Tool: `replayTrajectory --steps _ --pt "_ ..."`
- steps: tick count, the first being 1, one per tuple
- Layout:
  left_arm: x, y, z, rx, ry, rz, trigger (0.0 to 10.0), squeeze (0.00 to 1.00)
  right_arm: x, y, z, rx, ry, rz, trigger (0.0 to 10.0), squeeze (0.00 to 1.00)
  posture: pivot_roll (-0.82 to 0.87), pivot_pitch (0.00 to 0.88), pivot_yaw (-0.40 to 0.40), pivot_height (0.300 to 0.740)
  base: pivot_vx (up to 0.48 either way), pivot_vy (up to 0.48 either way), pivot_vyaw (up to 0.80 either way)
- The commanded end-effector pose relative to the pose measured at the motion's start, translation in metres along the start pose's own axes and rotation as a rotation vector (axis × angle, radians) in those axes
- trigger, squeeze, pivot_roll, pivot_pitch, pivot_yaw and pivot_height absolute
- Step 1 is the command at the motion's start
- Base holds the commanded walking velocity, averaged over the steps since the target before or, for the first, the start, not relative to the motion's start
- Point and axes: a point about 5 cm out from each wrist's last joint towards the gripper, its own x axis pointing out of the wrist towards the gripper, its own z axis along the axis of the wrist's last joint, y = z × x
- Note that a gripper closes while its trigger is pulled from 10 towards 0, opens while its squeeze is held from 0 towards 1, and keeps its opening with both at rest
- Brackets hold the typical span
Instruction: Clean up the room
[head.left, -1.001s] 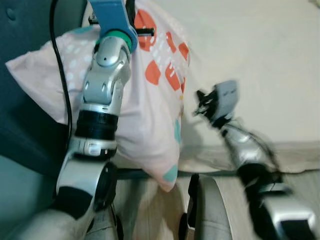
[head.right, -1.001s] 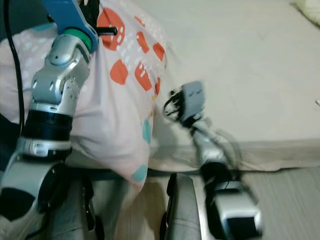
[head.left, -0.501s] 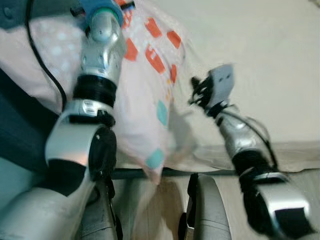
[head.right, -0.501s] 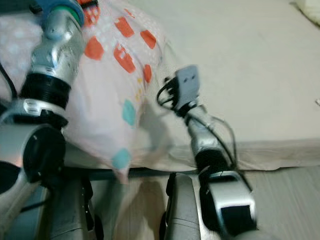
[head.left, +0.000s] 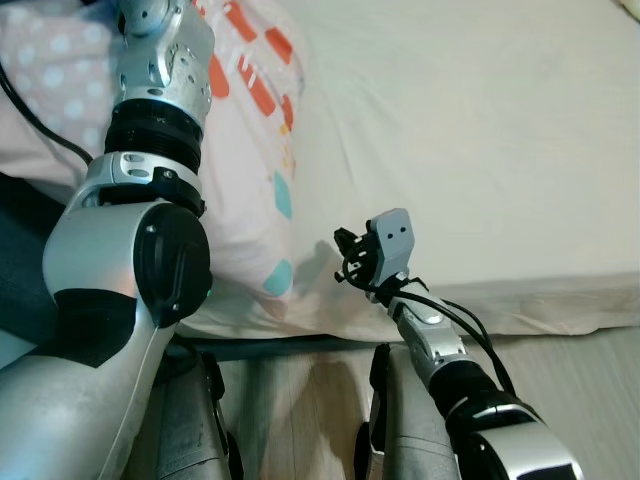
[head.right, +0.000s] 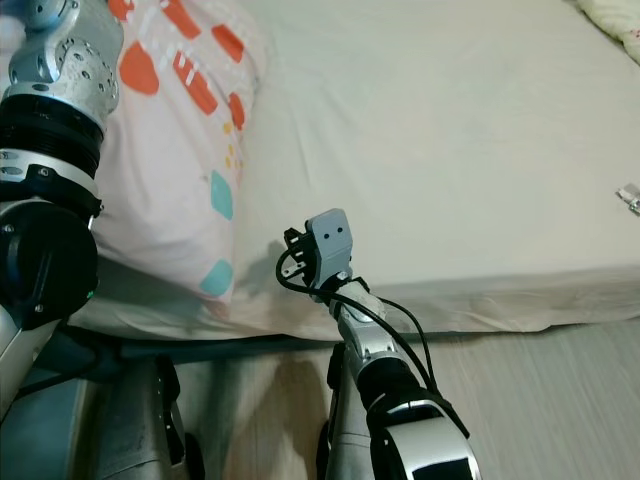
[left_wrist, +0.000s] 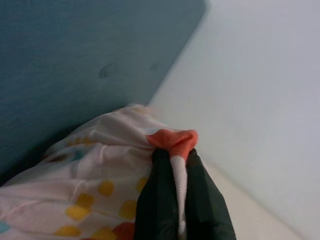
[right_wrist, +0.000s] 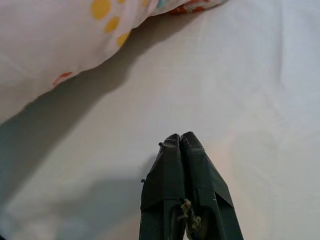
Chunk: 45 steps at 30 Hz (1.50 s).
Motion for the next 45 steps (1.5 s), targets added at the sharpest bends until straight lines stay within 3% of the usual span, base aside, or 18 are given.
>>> replayTrajectory --steps 1,4,6,8,10,12,14,21,22,25,31,35,40,41,42,43,44,45 --pt "-0.001 -0.005 0.009 -0.016 -0.044 0.005 10.0 0.0 -0.003 0.004 -0.006 0.003 0.018 0.008 10.0 0.0 0.02 0.109 0.004 0.51 0.0 0.0 0.0" --pt "-0.024 0.038 -0.086 0.34 0.238 0.073 10.0 0.0 -0.004 0.009 -0.008 0.015 0.014 0.011 10.0 0.0 0.03 0.123 0.018 0.51 0.0 0.0 0.0" --pt "-0.024 0.038 -0.086 0.34 0.238 0.073 10.0 0.0 -0.004 0.009 -0.008 0.015 0.014 0.011 10.0 0.0 0.03 0.123 0.018 0.51 0.0 0.0 0.0" --pt "-0.047 0.072 -0.134 0.537 0.349 0.079 10.0 0.0 -0.008 0.008 -0.013 0.024 0.02 0.0 10.0 0.0 0.04 0.128 0.02 0.51 0.0 0.0 0.0" --pt "-0.047 0.072 -0.134 0.537 0.349 0.079 10.0 0.0 -0.008 0.008 -0.013 0.024 0.02 0.0 10.0 0.0 0.04 0.128 0.02 0.51 0.0 0.0 0.0" --pt "-0.061 0.101 -0.157 0.673 0.391 0.075 10.0 0.0 -0.011 0.009 -0.015 0.029 0.025 0.001 10.0 0.0 0.04 0.135 0.019 0.51 0.0 0.0 0.0" --pt "-0.065 0.112 -0.164 0.715 0.41 0.074 10.0 0.0 -0.011 0.01 -0.016 0.03 0.026 0.002 10.0 0.0 0.04 0.135 0.019 0.51 0.0 0.0 0.0" --pt "-0.061 0.124 -0.159 0.804 0.299 0.037 10.0 0.03 -0.01 0.012 -0.015 0.037 0.023 0.001 10.0 0.0 0.04 0.128 0.016 0.51 0.0 0.0 0.0" --pt "-0.057 0.115 -0.146 0.819 0.166 -0.022 10.0 1.0 -0.009 0.014 -0.013 0.041 0.017 0.004 10.0 0.0 0.05 0.126 0.015 0.51 0.0 0.0 0.0" --pt "-0.059 0.106 -0.135 0.805 0.074 -0.079 10.0 1.0 -0.008 0.016 -0.011 0.042 0.006 0.006 10.0 0.0 0.05 0.124 0.016 0.51 0.0 0.0 0.0" --pt "-0.071 0.105 -0.127 0.808 0.021 -0.167 10.0 1.0 -0.009 0.015 -0.008 0.043 -0.015 0.005 10.0 0.0 0.05 0.124 0.02 0.51 0.0 0.0 0.0" --pt "-0.092 0.121 -0.119 0.832 0.026 -0.232 10.0 1.0 -0.012 0.014 -0.005 0.045 -0.034 0.001 10.0 0.0 0.05 0.123 0.02 0.51 0.0 0.0 0.0" --pt "-0.098 0.127 -0.117 0.836 0.037 -0.243 10.0 1.0 -0.013 0.013 -0.005 0.046 -0.036 -0.002 10.0 0.0 0.05 0.122 0.018 0.51 0.0 0.0 0.0" --pt "-0.109 0.133 -0.11 0.835 0.022 -0.294 10.0 1.0 -0.016 0.012 -0.006 0.051 -0.033 -0.007 10.0 0.0 0.06 0.119 0.012 0.51 0.0 0.0 0.0" --pt "-0.121 0.134 -0.1 0.822 -0.019 -0.38 10.0 0.86 -0.019 0.011 -0.008 0.054 -0.031 -0.01 10.0 0.0 0.07 0.111 0.008 0.51 0.0 0.0 0.0" --pt "-0.132 0.131 -0.092 0.803 -0.051 -0.458 10.0 0.0 -0.022 0.01 -0.008 0.057 -0.032 -0.012 10.0 0.0 0.07 0.105 0.002 0.51 0.0 0.0 0.0" --pt "-0.132 0.131 -0.092 0.803 -0.051 -0.458 10.0 0.0 -0.022 0.01 -0.008 0.057 -0.032 -0.012 10.0 0.0 0.07 0.105 0.002 0.51 0.0 0.0 0.0" --pt "-0.14 0.124 -0.086 0.782 -0.083 -0.549 10.0 0.0 -0.023 0.01 -0.006 0.06 -0.043 -0.013 10.0 0.0 0.08 0.088 -0.003 0.51 0.0 0.0 0.0"
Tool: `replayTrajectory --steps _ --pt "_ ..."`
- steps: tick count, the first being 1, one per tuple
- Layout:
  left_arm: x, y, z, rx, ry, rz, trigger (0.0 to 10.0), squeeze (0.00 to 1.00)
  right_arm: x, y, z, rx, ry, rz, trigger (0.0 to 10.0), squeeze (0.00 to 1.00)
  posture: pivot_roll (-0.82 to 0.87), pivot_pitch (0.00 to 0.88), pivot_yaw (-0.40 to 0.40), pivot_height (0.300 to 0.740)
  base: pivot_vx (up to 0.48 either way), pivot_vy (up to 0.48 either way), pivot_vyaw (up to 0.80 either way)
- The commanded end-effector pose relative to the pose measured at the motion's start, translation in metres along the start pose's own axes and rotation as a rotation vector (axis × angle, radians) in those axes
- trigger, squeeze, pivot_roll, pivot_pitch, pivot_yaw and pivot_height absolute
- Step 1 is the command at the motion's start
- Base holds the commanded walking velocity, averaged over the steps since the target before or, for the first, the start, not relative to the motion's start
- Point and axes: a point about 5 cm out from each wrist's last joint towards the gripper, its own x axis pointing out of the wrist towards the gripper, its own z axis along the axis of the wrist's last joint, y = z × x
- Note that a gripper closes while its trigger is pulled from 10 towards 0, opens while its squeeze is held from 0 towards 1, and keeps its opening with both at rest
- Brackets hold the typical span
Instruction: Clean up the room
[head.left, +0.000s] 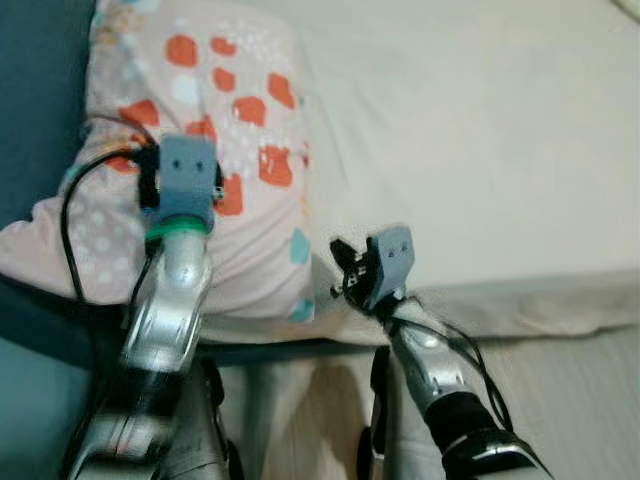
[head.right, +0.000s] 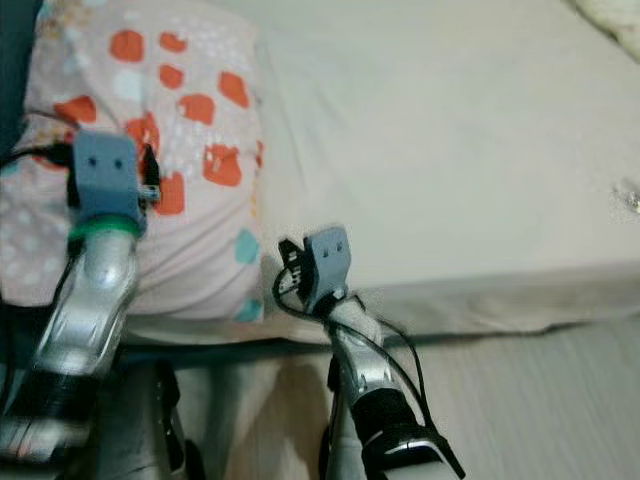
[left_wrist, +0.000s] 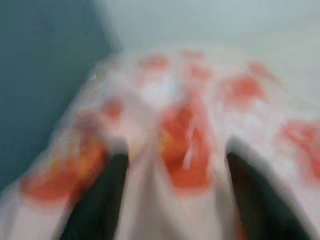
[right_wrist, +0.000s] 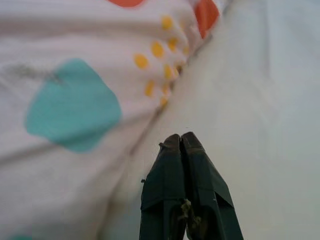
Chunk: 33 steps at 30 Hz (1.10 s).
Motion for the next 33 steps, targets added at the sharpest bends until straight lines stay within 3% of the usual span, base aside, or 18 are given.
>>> replayTrajectory --steps 1,6,9,12,18,24,33 --pt "-0.002 -0.003 0.016 -0.026 -0.083 -0.051 10.0 0.0 -0.002 0.002 -0.001 0.017 0.004 0.004 10.0 0.0 0.08 0.088 -0.003 0.51 0.0 0.0 0.0" --pt "-0.006 -0.014 0.032 -0.088 -0.138 -0.181 10.0 0.0 -0.001 0.001 0.016 0.021 -0.073 -0.013 10.0 0.0 0.09 0.058 -0.003 0.51 0.0 0.0 0.0" --pt "-0.01 -0.023 0.041 -0.182 -0.121 -0.296 10.0 0.0 0.002 -0.001 0.054 0.035 -0.225 -0.06 10.0 0.0 0.07 0.027 0.004 0.51 0.0 0.0 0.0" --pt "-0.009 -0.025 0.042 -0.196 -0.121 -0.308 10.0 0.0 0.002 -0.002 0.061 0.035 -0.253 -0.069 10.0 0.0 0.07 0.021 0.004 0.51 0.0 0.0 0.0" --pt "-0.006 -0.036 0.046 -0.307 -0.051 -0.353 10.0 0.0 0.0 -0.016 0.078 0.021 -0.298 -0.147 10.0 0.0 0.05 0.001 0.011 0.525 0.0 0.0 0.0" --pt "-0.012 -0.043 0.033 -0.305 0.01 -0.387 10.0 0.0 -0.005 -0.02 0.081 0.02 -0.289 -0.174 10.0 0.0 0.04 0.0 0.009 0.545 0.0 0.0 0.0" --pt "-0.012 -0.047 0.025 -0.25 0.021 -0.377 10.0 0.0 -0.01 -0.023 0.081 0.011 -0.265 -0.181 10.0 0.0 0.04 0.0 0.004 0.574 0.0 0.0 0.0"
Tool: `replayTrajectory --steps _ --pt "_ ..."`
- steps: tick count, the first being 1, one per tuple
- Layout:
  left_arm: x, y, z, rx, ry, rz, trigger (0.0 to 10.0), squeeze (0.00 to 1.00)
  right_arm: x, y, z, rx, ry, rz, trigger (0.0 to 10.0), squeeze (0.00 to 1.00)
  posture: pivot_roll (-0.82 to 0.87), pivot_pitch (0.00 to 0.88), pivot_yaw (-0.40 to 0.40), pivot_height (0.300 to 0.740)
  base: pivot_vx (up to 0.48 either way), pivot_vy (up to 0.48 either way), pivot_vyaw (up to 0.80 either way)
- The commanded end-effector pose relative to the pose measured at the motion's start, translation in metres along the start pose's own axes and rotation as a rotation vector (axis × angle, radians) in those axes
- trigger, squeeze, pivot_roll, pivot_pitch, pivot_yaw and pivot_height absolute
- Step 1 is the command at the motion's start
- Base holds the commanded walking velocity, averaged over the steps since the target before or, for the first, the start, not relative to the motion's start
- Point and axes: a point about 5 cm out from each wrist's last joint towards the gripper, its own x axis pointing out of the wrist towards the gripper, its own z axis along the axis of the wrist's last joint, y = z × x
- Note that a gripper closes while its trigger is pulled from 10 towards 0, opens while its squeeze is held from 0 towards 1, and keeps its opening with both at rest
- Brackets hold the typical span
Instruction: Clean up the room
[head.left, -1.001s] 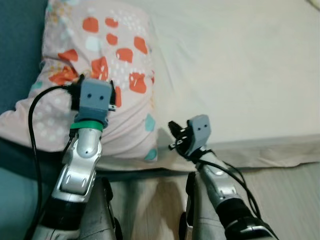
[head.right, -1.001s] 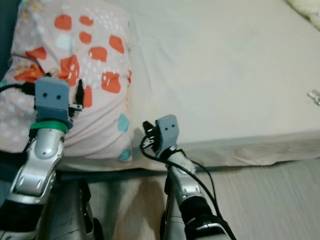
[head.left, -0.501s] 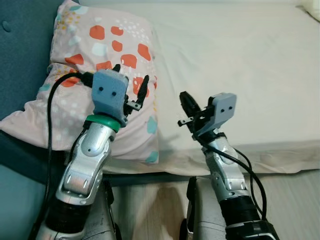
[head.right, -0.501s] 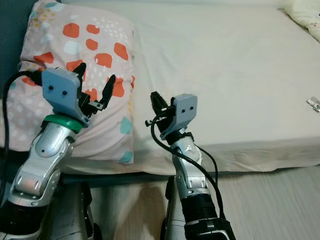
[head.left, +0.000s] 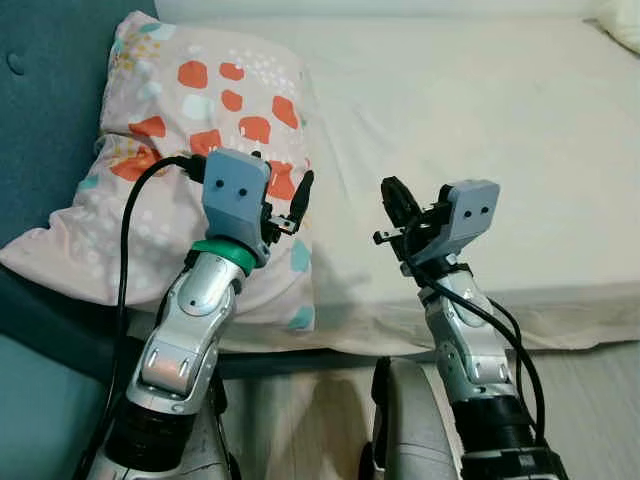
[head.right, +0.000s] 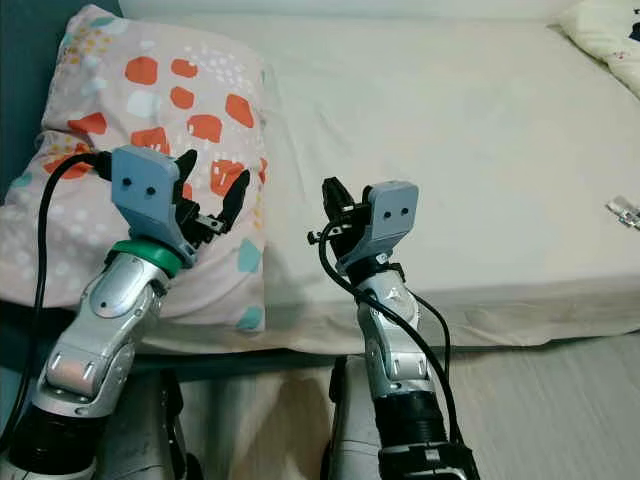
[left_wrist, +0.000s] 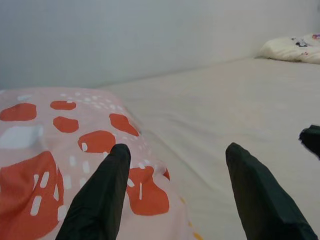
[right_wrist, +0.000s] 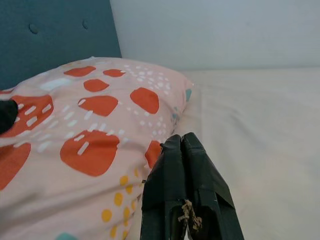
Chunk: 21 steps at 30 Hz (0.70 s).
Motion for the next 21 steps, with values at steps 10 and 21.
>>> replayTrajectory --steps 10,21 --pt "0.004 -0.008 -0.004 0.02 0.013 0.003 10.0 0.0 -0.002 -0.007 0.002 -0.019 0.026 -0.022 10.0 0.0 0.03 0.015 0.002 0.609 0.0 0.0 0.0" --pt "0.009 -0.012 -0.001 0.008 0.0 -0.008 10.0 0.0 -0.006 -0.015 -0.002 -0.026 0.057 -0.05 10.0 0.0 0.03 0.014 0.004 0.653 0.0 0.0 0.0"
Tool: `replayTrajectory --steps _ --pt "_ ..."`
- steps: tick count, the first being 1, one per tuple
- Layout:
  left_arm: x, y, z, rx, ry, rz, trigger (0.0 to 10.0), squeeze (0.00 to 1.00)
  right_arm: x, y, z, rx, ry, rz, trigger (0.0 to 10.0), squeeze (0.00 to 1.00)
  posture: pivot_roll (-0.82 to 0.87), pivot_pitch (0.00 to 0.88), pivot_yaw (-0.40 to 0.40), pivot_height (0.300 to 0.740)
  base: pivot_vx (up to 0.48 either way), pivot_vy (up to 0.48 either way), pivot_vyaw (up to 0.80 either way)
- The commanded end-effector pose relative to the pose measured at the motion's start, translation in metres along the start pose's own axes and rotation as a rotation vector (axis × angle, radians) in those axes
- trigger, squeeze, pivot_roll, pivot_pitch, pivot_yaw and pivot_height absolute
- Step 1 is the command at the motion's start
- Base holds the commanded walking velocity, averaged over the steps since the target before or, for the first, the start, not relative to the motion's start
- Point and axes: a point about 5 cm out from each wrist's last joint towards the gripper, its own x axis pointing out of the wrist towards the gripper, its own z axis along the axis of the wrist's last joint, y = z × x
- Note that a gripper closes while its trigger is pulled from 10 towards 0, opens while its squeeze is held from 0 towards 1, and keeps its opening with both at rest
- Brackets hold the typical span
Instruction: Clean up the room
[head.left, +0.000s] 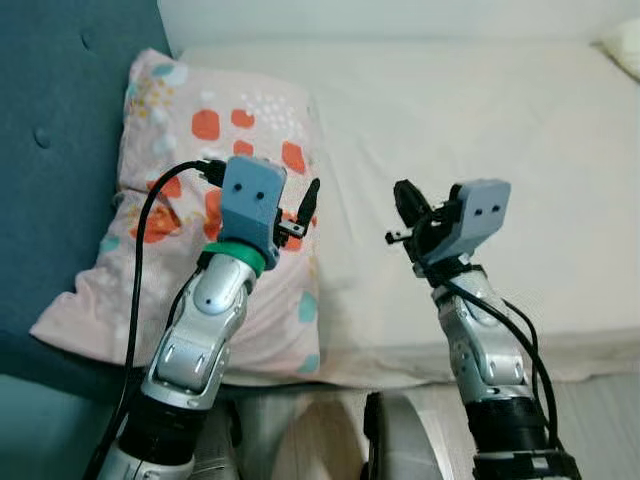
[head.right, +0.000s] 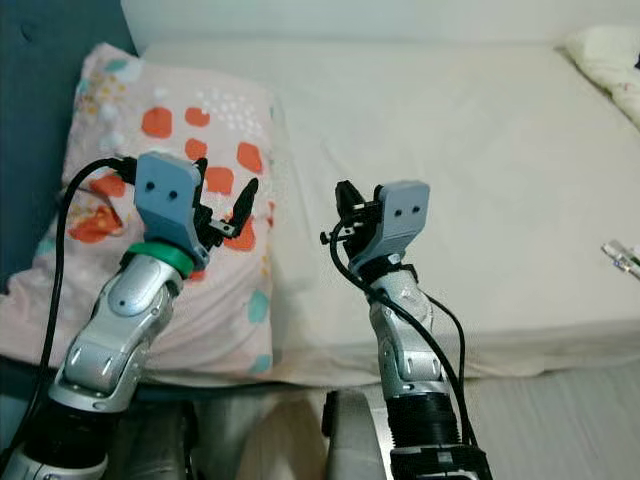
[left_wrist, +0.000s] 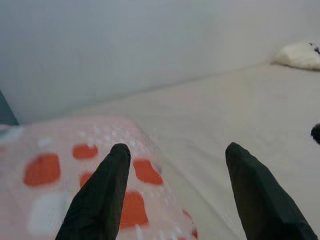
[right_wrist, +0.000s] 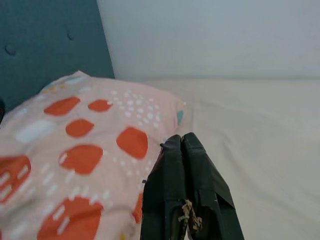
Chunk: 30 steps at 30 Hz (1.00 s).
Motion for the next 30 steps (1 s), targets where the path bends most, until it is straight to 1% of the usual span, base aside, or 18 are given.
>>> replayTrajectory --steps 1,6,13,20,24,27,28,29,30 --pt "0.0 -0.002 -0.001 0.0 -0.004 -0.006 10.0 0.0 -0.003 -0.002 -0.005 0.0 0.024 -0.006 10.0 0.0 0.03 0.012 0.004 0.658 0.0 0.0 0.0" --pt "0.001 -0.004 -0.001 0.0 -0.006 -0.007 10.0 0.0 -0.004 -0.003 -0.006 0.004 0.034 -0.01 10.0 0.0 0.03 0.011 0.0 0.678 0.0 0.0 0.0" --pt "0.003 -0.004 0.0 -0.001 -0.009 -0.007 10.0 0.0 -0.004 -0.003 -0.007 0.005 0.038 -0.009 10.0 0.0 0.03 0.01 -0.002 0.688 0.0 0.0 0.0" --pt "0.006 -0.006 0.001 -0.007 -0.015 -0.016 10.0 0.0 -0.004 -0.003 -0.011 0.012 0.051 -0.012 10.0 0.0 0.03 0.001 0.004 0.727 0.0 0.0 0.0" --pt "0.006 -0.007 0.0 -0.006 -0.016 -0.017 10.0 0.0 -0.004 -0.003 -0.012 0.014 0.053 -0.013 10.0 0.0 0.04 0.0 0.004 0.737 0.0 0.0 0.0" --pt "0.006 -0.007 -0.002 -0.004 -0.012 -0.017 10.0 0.0 -0.005 -0.003 -0.015 0.02 0.06 -0.007 10.0 0.0 0.03 0.0 0.007 0.74 0.0 0.0 0.0" --pt "0.004 -0.006 -0.006 0.005 0.001 -0.016 10.0 0.0 -0.007 -0.002 -0.022 0.024 0.083 0.005 10.0 0.0 0.04 0.0 0.007 0.74 0.0 0.0 0.0" --pt "0.004 -0.006 -0.006 0.005 0.001 -0.016 10.0 0.0 -0.007 -0.002 -0.022 0.024 0.083 0.005 10.0 0.0 0.04 0.0 0.007 0.74 0.0 0.0 0.0" --pt "0.003 -0.006 -0.01 0.011 0.01 -0.015 10.0 0.0 -0.009 -0.001 -0.027 0.026 0.101 0.013 10.0 0.0 0.04 0.0 0.007 0.74 0.0 0.0 0.0"
